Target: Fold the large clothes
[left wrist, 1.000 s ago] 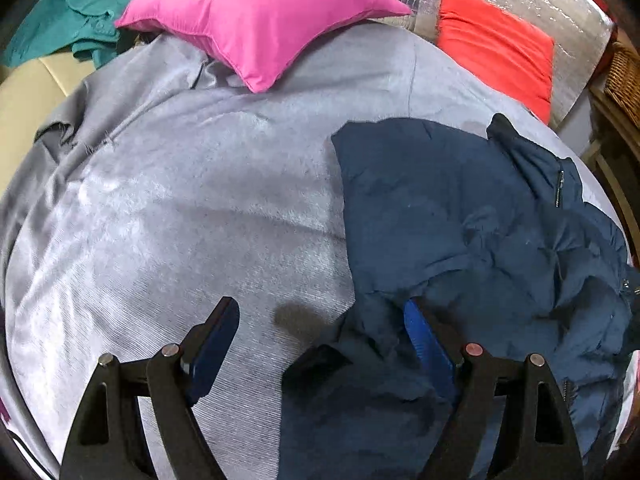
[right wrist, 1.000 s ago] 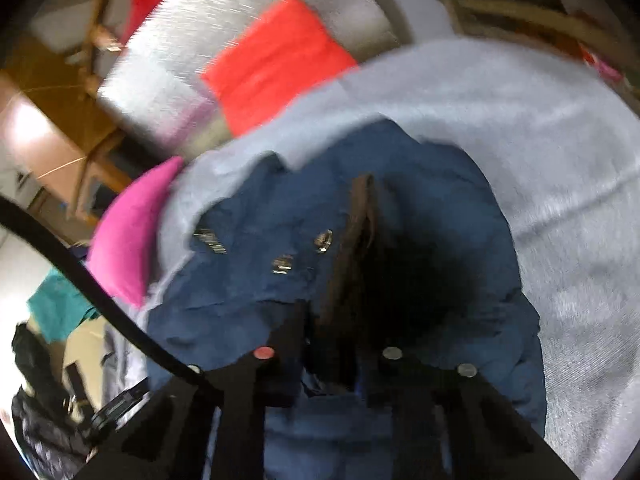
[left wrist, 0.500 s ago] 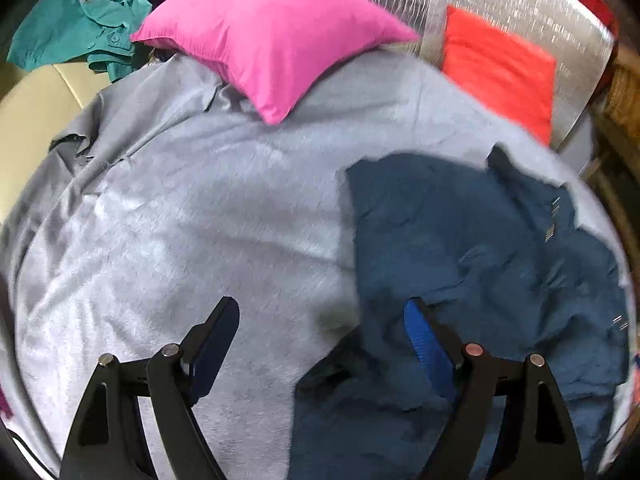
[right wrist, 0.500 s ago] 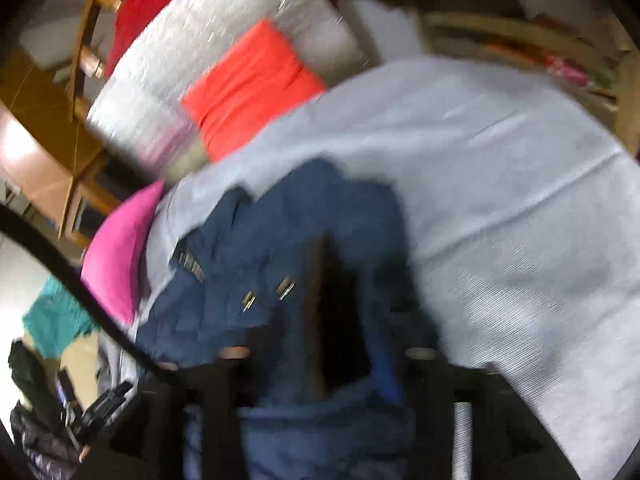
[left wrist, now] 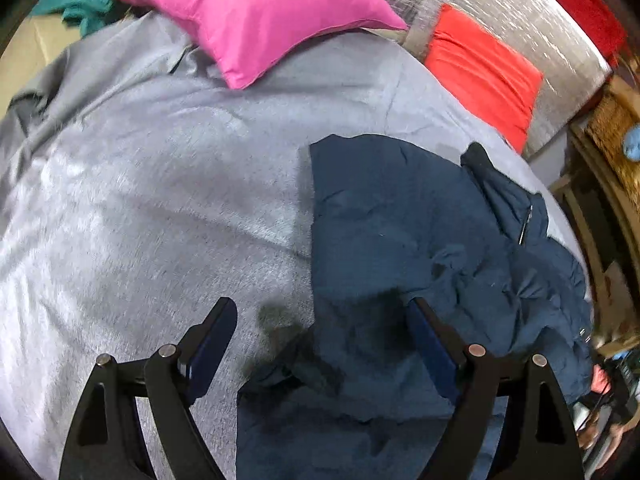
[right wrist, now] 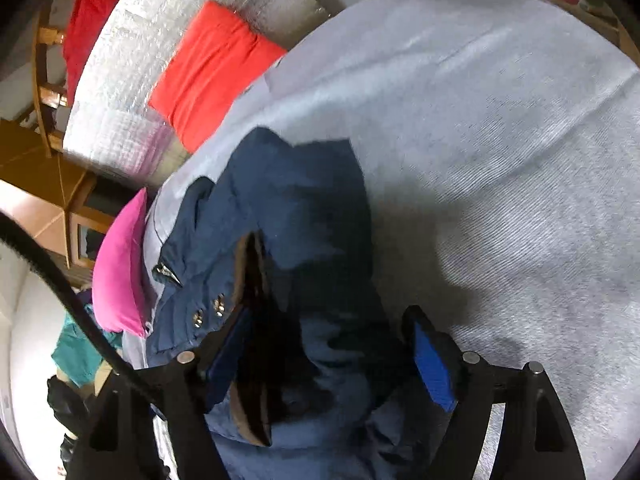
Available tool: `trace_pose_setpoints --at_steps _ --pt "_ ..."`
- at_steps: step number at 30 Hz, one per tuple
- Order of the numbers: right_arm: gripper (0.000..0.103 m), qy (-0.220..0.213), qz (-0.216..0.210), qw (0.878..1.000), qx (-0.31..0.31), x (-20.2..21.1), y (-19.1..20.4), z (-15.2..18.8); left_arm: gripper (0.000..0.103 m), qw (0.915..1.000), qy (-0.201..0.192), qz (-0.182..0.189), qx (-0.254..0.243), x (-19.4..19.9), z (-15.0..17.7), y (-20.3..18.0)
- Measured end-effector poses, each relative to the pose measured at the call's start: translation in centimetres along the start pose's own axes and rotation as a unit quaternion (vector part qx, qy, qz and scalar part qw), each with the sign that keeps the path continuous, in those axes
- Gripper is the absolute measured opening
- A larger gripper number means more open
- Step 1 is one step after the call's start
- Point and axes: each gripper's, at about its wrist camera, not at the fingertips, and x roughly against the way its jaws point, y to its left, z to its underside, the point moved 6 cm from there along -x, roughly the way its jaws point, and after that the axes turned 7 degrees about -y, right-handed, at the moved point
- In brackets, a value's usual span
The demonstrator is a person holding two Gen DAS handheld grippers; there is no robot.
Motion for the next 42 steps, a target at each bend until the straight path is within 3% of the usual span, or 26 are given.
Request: trace_pose_setpoints --at_steps 6,11,14,16,19,22,26,31,35,39,42 --pt "0.082 0.013 0.0 1.0 0.024 -1.3 0.2 0.9 0.087 0.9918 -0.03 -0.062 -0.108 -0.3 0.3 -2.7" --pt "0.08 0.002 0.032 0.998 0.061 -1.8 1.1 1.5 0.087 0.9837 -0.05 -0.089 -0.148 0.4 0.3 -3.2" --pt "0.069 -0.01 0.06 0.994 0.093 -1.8 1.9 2.0 0.087 0.9806 -0.057 -0.097 -0.161 0.5 0.2 -3.5" --pt "0.056 -0.019 0.064 0.991 0.115 -1.6 2.7 2.0 0.087 0.9787 -0.061 -0.103 -0.166 0.5 0.2 -3.7" --pt "0.045 -0.046 0.087 0.981 0.164 -0.7 4.4 2.3 0.087 0.9769 -0.065 -0.108 -0.172 0.5 0.2 -4.0" --pt "0.04 -0.076 0.08 0.973 0.201 0.9 6.3 2.6 0.087 0.9752 -0.069 -0.112 -0.178 0.5 0.2 -4.3" --pt "0.04 -0.106 0.059 0.965 0.231 2.9 8.0 3.0 0.087 0.973 -0.073 -0.116 -0.185 0.5 0.2 -4.5" --pt "0.039 -0.059 0.11 0.966 0.226 0.5 6.2 3.5 0.087 0.9712 -0.076 -0.119 -0.191 0.6 0.3 -4.7" --pt "0.039 -0.043 0.092 0.977 0.188 0.9 5.2 2.8 0.087 0.9705 -0.076 -0.121 -0.194 0.5 0.3 -4.7" --pt "0.065 -0.045 0.063 0.988 0.136 1.4 4.6 1.6 0.087 0.9701 -0.074 -0.121 -0.197 0.5 0.4 -4.7" --pt "0.068 -0.065 0.039 0.992 0.1 2.1 4.2 0.3 0.087 0.9729 -0.066 -0.114 -0.19 0.5 0.1 -4.5"
